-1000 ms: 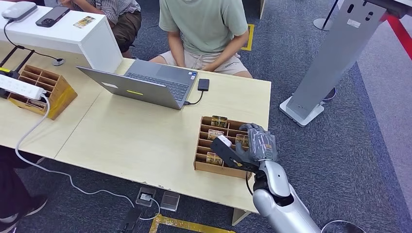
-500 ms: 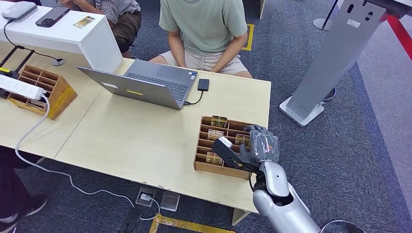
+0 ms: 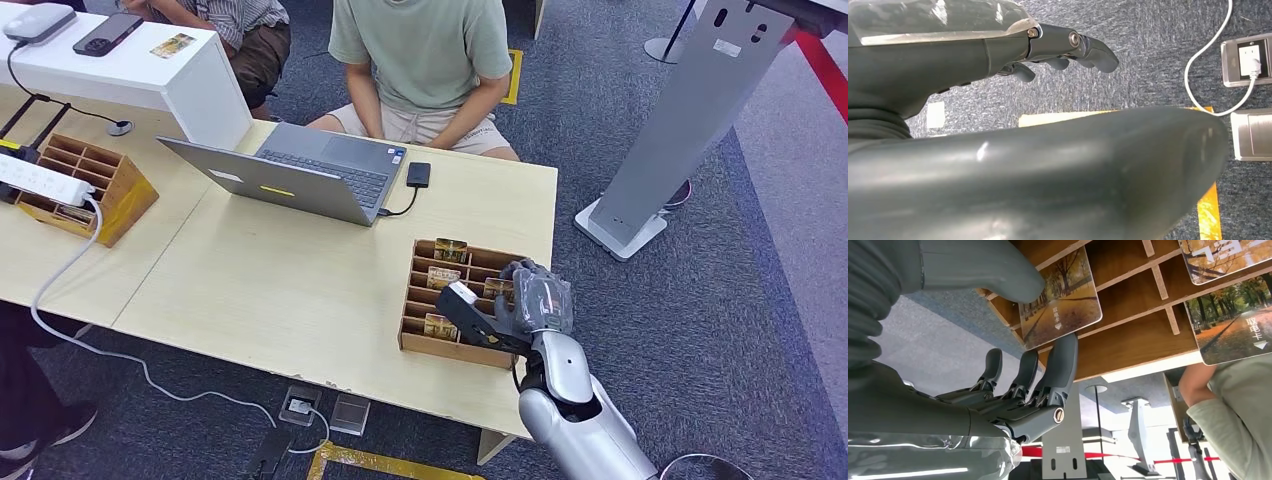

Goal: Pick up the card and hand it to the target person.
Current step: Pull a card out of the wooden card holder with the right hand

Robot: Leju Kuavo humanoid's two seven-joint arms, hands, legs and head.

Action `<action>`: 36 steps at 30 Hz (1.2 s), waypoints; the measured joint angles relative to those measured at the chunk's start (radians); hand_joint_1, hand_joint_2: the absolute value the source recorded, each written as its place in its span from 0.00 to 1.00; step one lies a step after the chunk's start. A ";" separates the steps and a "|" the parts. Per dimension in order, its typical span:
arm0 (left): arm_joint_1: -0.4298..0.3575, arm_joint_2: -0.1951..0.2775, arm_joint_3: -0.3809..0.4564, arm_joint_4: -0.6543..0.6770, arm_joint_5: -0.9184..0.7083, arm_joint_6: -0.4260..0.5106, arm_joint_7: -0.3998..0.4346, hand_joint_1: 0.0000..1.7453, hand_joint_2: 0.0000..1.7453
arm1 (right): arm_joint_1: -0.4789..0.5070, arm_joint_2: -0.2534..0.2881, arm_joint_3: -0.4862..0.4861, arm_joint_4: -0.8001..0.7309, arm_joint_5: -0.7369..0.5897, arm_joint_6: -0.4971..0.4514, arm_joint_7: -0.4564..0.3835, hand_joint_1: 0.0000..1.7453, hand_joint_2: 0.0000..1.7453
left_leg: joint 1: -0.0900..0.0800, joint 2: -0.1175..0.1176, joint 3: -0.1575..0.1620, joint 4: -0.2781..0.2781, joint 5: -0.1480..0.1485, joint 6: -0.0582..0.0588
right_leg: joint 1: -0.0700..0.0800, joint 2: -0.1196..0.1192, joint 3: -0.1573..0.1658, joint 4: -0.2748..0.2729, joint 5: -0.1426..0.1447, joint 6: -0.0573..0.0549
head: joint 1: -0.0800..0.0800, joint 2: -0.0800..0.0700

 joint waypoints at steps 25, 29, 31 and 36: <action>0.000 0.000 0.000 0.000 0.004 0.005 0.003 0.00 0.00 | -0.011 0.024 0.002 0.019 0.026 0.015 0.002 0.79 1.00 | 0.000 0.000 0.001 0.000 0.000 0.000 | 0.000 0.000 0.001 0.000 0.000 0.000 | 0.000 0.000; 0.000 0.000 0.000 0.000 0.004 0.005 0.003 0.00 0.00 | -0.011 0.024 0.003 0.019 0.027 0.014 0.004 0.80 1.00 | 0.000 0.000 0.001 0.000 0.000 0.000 | 0.000 0.000 0.001 0.000 0.000 0.000 | 0.000 0.000; 0.000 0.000 0.000 0.000 0.004 0.005 0.002 0.00 0.00 | -0.011 0.025 0.003 0.019 0.027 0.014 0.004 0.81 1.00 | 0.000 0.000 0.001 0.000 0.000 0.000 | 0.000 0.000 0.001 0.000 0.000 0.000 | 0.000 0.000; 0.000 0.000 0.000 0.000 0.004 0.005 0.000 0.00 0.00 | -0.011 0.026 0.003 0.021 0.027 0.006 0.003 0.83 1.00 | 0.000 0.000 0.001 0.000 0.000 0.000 | 0.000 0.000 0.001 0.000 0.000 0.000 | 0.000 0.000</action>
